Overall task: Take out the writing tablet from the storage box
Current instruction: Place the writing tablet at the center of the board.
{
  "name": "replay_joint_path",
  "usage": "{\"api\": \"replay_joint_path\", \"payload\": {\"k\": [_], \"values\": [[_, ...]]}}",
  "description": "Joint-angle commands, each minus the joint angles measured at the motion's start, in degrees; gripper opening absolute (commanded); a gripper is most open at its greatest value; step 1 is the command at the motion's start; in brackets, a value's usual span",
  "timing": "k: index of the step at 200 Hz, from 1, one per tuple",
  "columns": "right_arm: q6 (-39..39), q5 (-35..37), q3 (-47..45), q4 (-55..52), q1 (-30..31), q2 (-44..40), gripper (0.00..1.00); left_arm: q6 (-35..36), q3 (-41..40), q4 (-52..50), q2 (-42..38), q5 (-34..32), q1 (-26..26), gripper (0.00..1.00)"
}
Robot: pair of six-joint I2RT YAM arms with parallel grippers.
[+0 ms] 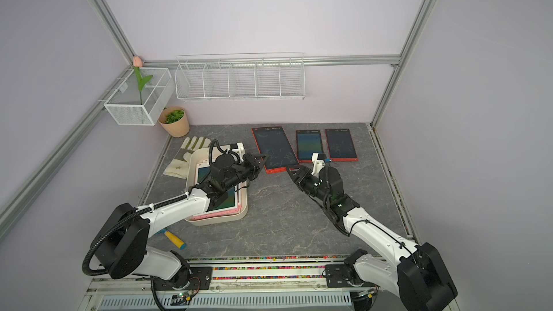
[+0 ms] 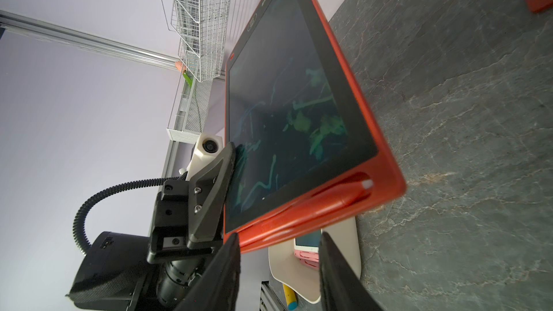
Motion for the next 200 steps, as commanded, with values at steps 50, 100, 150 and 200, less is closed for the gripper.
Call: {"api": "replay_joint_path", "payload": {"k": [50,100,150,200], "values": [[3.18,-1.07,3.7,3.22,-0.59,4.53,0.44,-2.01,-2.21,5.53,0.18,1.43,0.35,0.0],[3.69,-1.7,6.83,7.89,-0.64,9.12,0.41,-3.98,-4.07,9.18,1.04,2.48,0.62,0.0],[3.09,-1.65,6.93,11.88,-0.64,9.43,0.4,-8.47,-3.81,15.71,5.28,6.07,0.97,0.0],[1.48,-1.65,9.23,8.72,-0.73,9.79,0.34,-7.46,-4.46,14.5,4.78,6.66,0.99,0.0]]}}
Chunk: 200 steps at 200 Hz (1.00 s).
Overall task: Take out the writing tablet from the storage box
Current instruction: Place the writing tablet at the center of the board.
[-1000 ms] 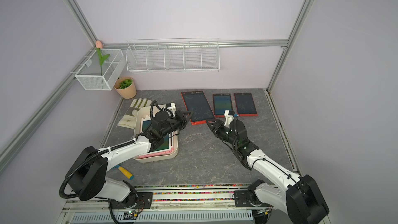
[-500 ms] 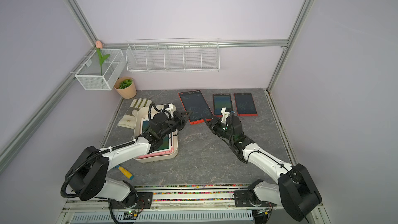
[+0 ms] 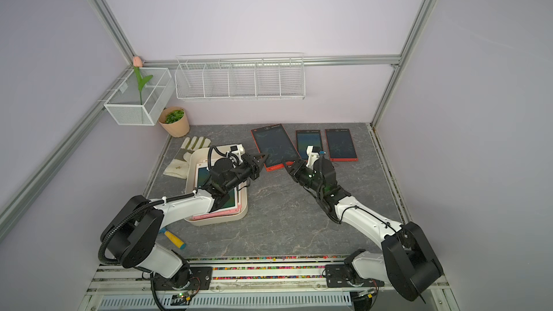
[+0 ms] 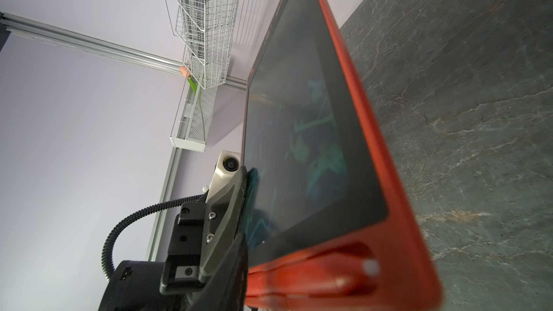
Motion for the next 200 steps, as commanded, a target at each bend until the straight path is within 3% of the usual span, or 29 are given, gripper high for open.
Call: {"api": "replay_joint_path", "payload": {"k": [1,97,132,159,179,200], "values": [[1.51,-0.83,3.55,2.69,-0.29,0.05,0.34,0.57,-0.97,-0.42,-0.23,4.12,-0.46,0.0],[0.55,0.53,6.74,1.0,-0.29,2.22,0.27,3.36,0.28,-4.94,-0.49,7.55,-0.46,0.0],[2.22,0.77,6.02,6.68,-0.21,3.35,0.27,3.41,1.63,-5.14,2.46,10.69,-0.46,0.02],[1.35,0.97,7.6,5.23,-0.2,3.6,0.26,1.93,1.42,-2.22,5.35,12.0,-0.54,0.03],[1.53,0.75,8.12,6.09,-0.15,4.28,0.19,1.72,2.11,-1.73,6.55,13.2,-0.53,0.03],[1.62,0.63,8.12,6.71,-0.19,4.55,0.16,1.6,2.46,-1.47,7.23,13.89,-0.52,0.11]]}}
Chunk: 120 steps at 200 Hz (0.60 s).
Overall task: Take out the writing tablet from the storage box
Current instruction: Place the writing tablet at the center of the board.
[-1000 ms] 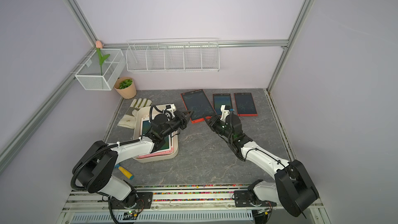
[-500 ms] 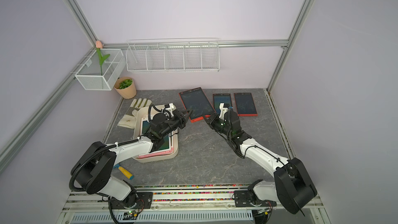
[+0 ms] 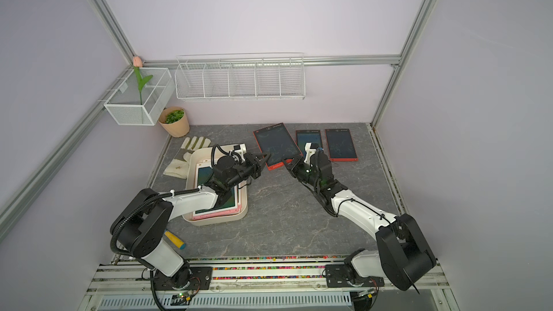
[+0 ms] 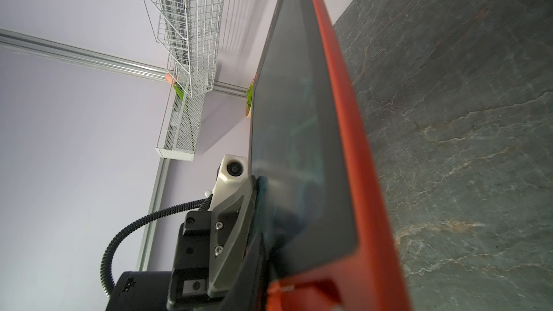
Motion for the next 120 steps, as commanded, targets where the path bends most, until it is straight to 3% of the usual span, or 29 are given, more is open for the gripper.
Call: {"api": "replay_joint_path", "payload": {"k": [1,26,90,120], "values": [[1.29,-0.31,3.71,9.32,0.2,0.15,0.16,2.24,0.5,-3.14,1.85,9.8,-2.04,0.12],[0.4,0.61,3.92,7.41,0.14,-0.6,0.13,2.94,1.38,-4.85,2.41,11.08,-1.88,0.3],[-3.09,4.16,4.23,1.18,0.15,-2.53,0.08,1.5,-2.25,-0.24,1.15,12.8,1.5,0.38],[-3.9,6.38,4.23,-0.56,0.19,-2.14,0.07,6.4,-0.99,-10.28,-4.66,11.68,1.94,0.4]]}}
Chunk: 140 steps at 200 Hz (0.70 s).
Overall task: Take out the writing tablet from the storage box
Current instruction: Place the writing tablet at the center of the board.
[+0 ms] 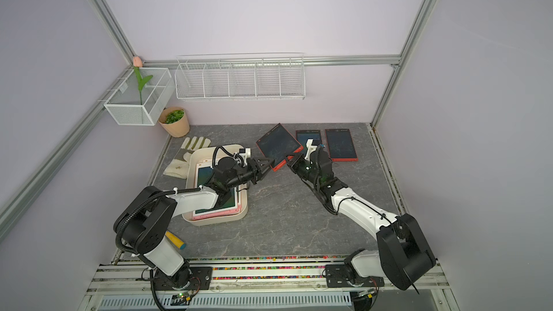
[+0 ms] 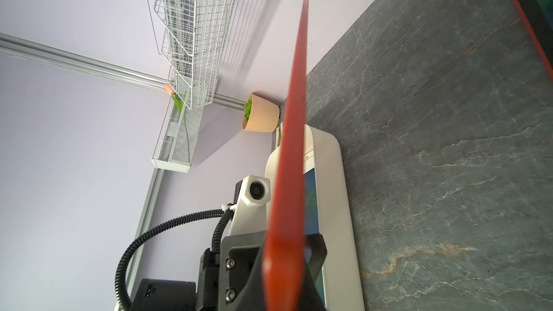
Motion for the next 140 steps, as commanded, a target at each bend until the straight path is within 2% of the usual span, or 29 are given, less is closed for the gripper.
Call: {"api": "replay_joint_path", "payload": {"k": [1,34,70,102,140], "values": [[-0.58,2.54,2.09,1.92,0.34,-1.97,0.07,3.89,0.55,-8.13,-5.39,0.82,0.19,0.4],[-0.14,4.81,2.22,1.41,0.39,-0.44,0.07,11.45,1.14,-23.1,-14.78,-2.84,0.81,0.41],[3.25,11.74,-0.71,6.77,1.24,2.16,0.07,19.42,2.31,-40.86,-26.52,-9.3,2.41,0.44],[5.63,18.17,-1.26,11.91,2.82,7.31,0.07,21.53,-0.72,-44.41,-34.12,-13.46,3.95,0.46],[8.72,21.84,-0.12,22.46,4.17,17.37,0.07,22.6,-2.25,-47.56,-37.76,-12.21,6.62,0.47]]}}
